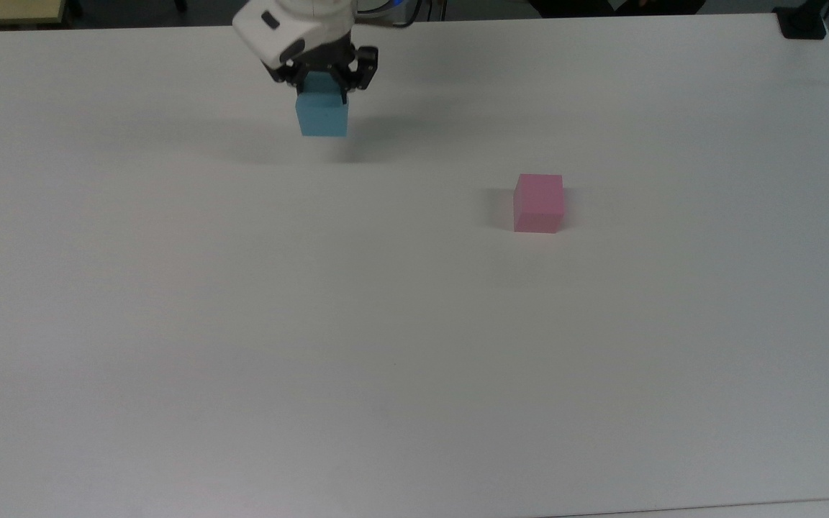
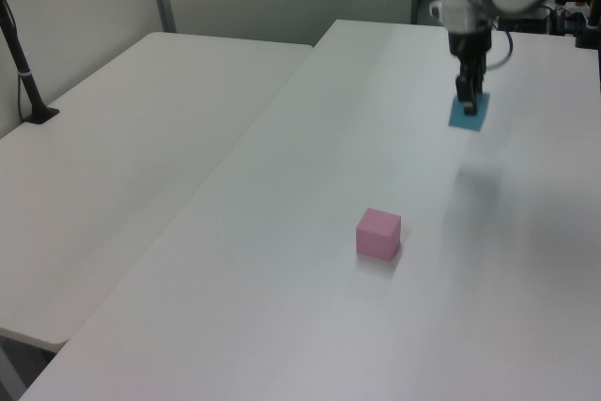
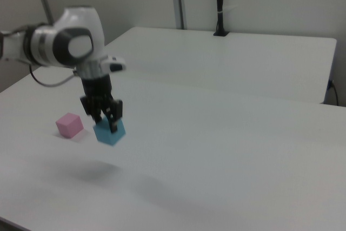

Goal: Put blue cube on pink cube
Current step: 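Carry the held blue cube over the pink cube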

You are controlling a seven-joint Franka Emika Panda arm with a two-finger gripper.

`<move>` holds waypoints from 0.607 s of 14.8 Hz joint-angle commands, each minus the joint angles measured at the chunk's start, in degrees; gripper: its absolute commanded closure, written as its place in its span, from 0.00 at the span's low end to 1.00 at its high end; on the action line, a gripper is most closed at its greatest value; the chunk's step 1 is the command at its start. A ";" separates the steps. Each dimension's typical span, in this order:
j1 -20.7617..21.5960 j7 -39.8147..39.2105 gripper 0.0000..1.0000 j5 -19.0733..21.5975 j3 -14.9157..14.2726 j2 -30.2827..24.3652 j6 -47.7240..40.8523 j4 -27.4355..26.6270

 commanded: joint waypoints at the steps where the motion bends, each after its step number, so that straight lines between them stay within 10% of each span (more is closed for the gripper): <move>1: -0.14 1.09 0.50 2.08 3.19 -0.18 -5.54 7.53; 9: -0.23 7.06 0.50 4.62 10.93 1.22 -4.94 12.63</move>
